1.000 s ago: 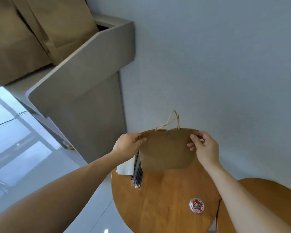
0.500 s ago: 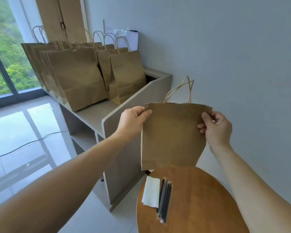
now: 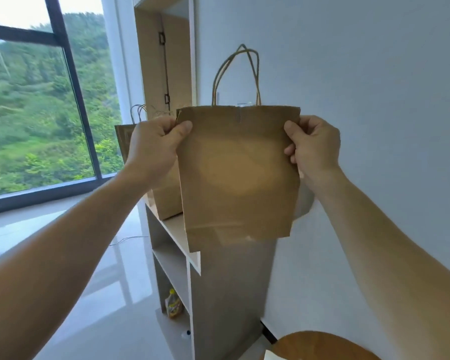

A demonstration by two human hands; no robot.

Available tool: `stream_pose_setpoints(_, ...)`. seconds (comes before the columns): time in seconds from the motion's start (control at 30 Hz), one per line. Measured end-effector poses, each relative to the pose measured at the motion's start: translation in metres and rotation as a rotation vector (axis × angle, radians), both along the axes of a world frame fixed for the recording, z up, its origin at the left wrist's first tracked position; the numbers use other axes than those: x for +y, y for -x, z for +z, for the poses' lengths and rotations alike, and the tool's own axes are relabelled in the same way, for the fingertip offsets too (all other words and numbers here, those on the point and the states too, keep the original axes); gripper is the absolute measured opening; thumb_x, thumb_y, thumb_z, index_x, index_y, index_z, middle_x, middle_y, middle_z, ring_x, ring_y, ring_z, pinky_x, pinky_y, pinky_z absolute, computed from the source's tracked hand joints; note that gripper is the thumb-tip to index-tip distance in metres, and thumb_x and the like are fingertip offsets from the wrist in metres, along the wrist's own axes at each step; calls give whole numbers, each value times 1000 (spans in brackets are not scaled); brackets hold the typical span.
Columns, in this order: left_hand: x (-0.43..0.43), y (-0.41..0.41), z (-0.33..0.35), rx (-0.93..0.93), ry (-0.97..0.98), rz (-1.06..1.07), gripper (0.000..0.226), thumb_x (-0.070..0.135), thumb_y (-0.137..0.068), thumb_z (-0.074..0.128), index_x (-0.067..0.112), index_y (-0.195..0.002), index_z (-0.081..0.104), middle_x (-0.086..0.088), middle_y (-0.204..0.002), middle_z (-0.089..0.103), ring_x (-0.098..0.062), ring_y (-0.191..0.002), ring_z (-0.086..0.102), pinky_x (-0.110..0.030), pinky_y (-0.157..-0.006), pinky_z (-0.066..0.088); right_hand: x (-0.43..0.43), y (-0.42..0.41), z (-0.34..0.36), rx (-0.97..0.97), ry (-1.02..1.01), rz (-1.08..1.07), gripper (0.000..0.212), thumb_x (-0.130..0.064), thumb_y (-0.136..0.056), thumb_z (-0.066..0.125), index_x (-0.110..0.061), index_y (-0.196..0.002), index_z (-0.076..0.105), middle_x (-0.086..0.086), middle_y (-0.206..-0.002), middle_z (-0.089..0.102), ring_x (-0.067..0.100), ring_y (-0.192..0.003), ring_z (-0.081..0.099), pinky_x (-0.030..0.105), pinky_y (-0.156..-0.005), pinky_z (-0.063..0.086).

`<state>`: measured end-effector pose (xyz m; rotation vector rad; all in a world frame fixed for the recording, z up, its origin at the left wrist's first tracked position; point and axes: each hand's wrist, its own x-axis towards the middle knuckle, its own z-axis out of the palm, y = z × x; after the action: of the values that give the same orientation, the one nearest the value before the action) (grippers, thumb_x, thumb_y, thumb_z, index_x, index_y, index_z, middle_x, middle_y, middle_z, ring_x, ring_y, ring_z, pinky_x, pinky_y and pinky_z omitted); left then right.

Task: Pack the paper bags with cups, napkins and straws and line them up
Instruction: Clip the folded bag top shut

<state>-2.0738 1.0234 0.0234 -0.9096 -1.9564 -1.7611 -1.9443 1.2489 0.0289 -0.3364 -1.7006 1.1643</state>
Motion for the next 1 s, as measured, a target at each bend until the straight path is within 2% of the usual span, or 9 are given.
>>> stream_pose_setpoints(0.17, -26, 49, 6, 20, 2, 124, 24, 31, -92, 67, 28, -68, 68, 19, -56, 62, 6, -52, 54, -9, -51, 44, -12, 83, 9, -21, 4, 104, 10, -21, -95, 62, -14, -91, 68, 5, -67, 62, 5, -38, 52, 31, -56, 50)
stream_pose_setpoints(0.3, -40, 91, -6, 5, 48, 181, 23, 27, -94, 66, 25, -71, 69, 20, -51, 60, 9, -49, 53, -5, -48, 38, -19, 148, -6, -118, 2, 131, 12, -24, -96, 60, -14, -96, 67, 6, -66, 65, 4, -39, 54, 28, -51, 50)
stream_pose_setpoints(0.4, -45, 129, -26, -7, 126, 197, 28, 28, -94, 65, 13, -71, 71, -2, -66, 67, -7, -60, 57, -24, -60, 43, -19, 193, -27, -184, 20, 155, 10, -22, -98, 58, -14, -95, 64, 5, -59, 64, 7, -39, 54, 27, -49, 49)
stream_pose_setpoints(0.47, -42, 152, -46, -20, 223, 203, 34, 30, -95, 63, 5, -73, 69, -13, -69, 65, -16, -62, 54, -29, -60, 40, -17, 218, -45, -240, 31, 161, 10, -20, -99, 56, -13, -96, 63, 6, -62, 64, 9, -41, 55, 28, -49, 49)
stream_pose_setpoints(0.6, -34, 190, -80, -47, 342, 215, 43, 32, -95, 63, 16, -56, 54, 7, -51, 49, -5, -48, 46, -22, -49, 33, -8, 258, -75, -343, 43, 125, 12, -19, -100, 55, -12, -103, 64, 9, -76, 67, 6, -42, 58, 21, -42, 46)
stream_pose_setpoints(0.73, -25, 208, -101, -49, 335, 166, 46, 31, -93, 64, 24, -51, 48, 18, -45, 51, 2, -52, 50, -12, -49, 35, 1, 280, -93, -383, 33, 92, 12, -19, -99, 55, -15, -94, 65, 7, -67, 66, 7, -43, 57, 22, -45, 47)
stream_pose_setpoints(0.87, -28, 205, -121, -73, 353, 64, 12, 48, -82, 68, 36, -82, 68, 32, -76, 66, 8, -76, 62, -10, -67, 44, 12, 279, -104, -365, 3, 47, 13, -20, -99, 55, -23, -92, 65, 1, -57, 66, 11, -46, 59, 23, -47, 48)
stream_pose_setpoints(0.93, -35, 201, -139, -109, 439, -23, 32, 64, -72, 65, 42, -95, 63, 35, -85, 64, 7, -77, 64, -13, -68, 45, 17, 275, -107, -352, -4, 34, 13, -21, -99, 54, -25, -93, 65, 2, -56, 67, 12, -46, 59, 22, -47, 48)
stream_pose_setpoints(1.0, -35, 196, -156, -141, 523, -79, 42, 72, -66, 61, 45, -99, 55, 36, -87, 62, 9, -76, 62, -11, -60, 41, 19, 273, -109, -342, -27, 13, 15, -20, -100, 52, -25, -92, 64, 2, -56, 67, 13, -45, 58, 21, -48, 49)
